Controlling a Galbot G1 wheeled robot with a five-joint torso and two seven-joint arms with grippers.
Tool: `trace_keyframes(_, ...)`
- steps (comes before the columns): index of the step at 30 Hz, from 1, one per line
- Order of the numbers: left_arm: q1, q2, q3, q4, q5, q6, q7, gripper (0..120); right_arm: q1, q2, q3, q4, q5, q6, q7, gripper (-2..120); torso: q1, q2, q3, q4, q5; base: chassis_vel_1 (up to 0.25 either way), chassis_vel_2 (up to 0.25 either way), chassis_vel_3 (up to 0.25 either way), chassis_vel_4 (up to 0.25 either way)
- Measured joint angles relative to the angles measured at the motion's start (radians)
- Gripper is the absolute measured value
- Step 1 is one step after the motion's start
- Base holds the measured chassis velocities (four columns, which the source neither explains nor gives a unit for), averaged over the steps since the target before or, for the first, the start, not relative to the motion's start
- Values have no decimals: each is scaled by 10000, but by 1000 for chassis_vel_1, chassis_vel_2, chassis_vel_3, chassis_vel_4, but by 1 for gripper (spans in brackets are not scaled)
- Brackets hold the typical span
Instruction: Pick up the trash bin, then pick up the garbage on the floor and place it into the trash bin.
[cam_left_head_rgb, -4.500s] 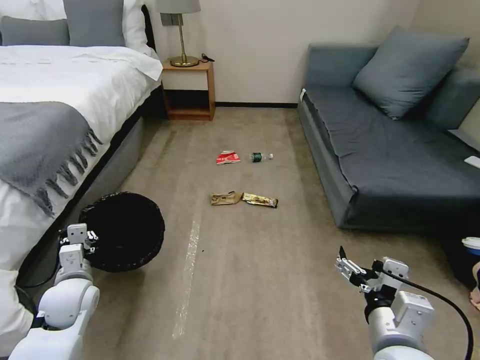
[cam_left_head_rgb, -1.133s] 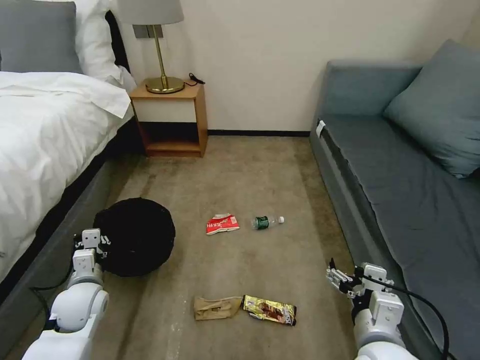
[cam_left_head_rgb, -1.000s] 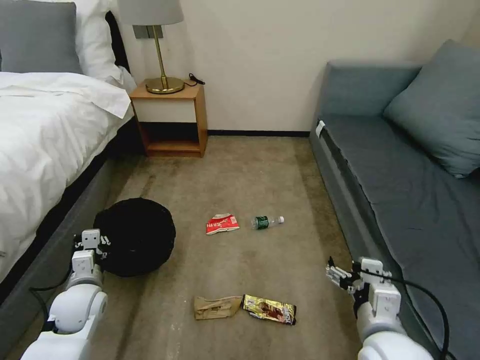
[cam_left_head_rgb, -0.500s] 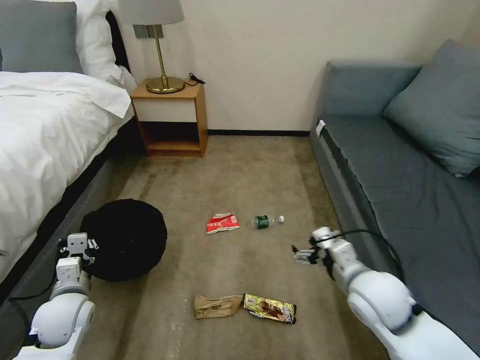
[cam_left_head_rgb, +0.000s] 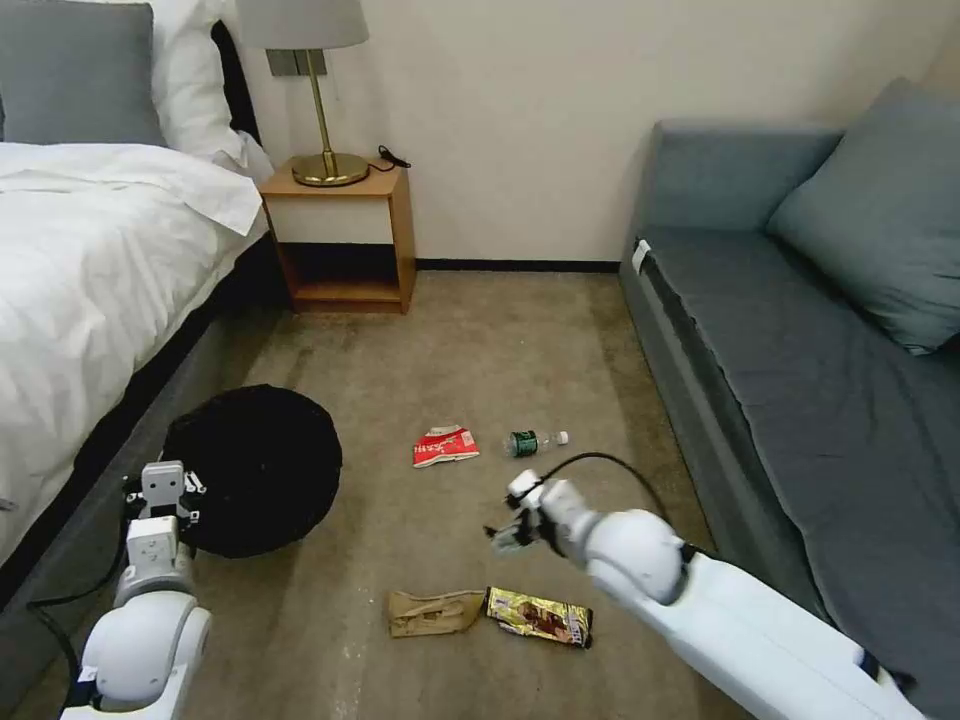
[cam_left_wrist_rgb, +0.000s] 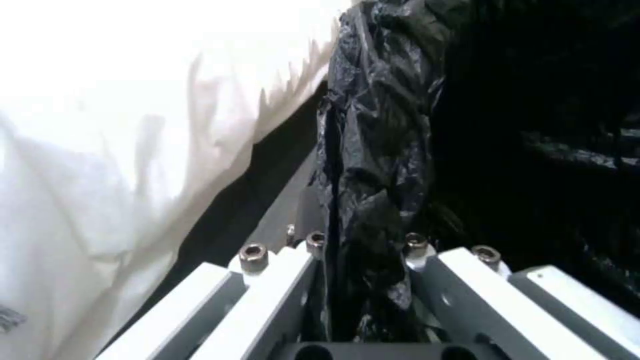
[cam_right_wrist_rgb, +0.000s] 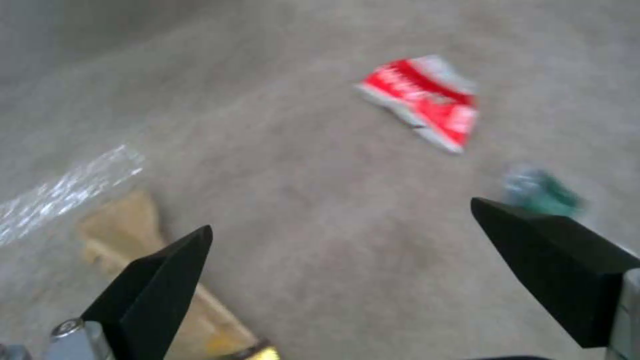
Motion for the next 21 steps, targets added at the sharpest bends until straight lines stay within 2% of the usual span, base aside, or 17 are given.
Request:
trace_keyframes(5,151,-66,53,-376,62,89,-25,1,688,559,-1177,-838,6,5,-378,100,0,0,0,0,-1,0,0,0,0)
trace_keyframes(7,244,-98,74,-572,168,113,-29,1,1015,892,-2058,-1305,5,10,-532,100,0,0,-1,0,1,0,0,0,0)
trace_keyframes(9,259,-103,81,-621,239,117,-31,1,1102,1019,-2412,-1459,-14,10,-576,100,0,1,-1,0,-1,0,0,0,0)
trace_keyframes(12,281,-80,137,-748,344,154,-36,1,1136,1603,-3192,-1978,-180,12,-628,100,0,1,-1,-1,0,0,0,0,0)
trace_keyframes(14,281,-56,152,-824,395,185,-36,1,1038,2066,-3499,-2448,-608,15,-593,100,0,1,-1,0,2,0,0,0,0)
trace_keyframes(21,295,-122,171,-974,412,246,-36,1,915,2610,-3780,-3547,-1319,19,-524,100,0,1,-2,0,3,0,0,0,0)
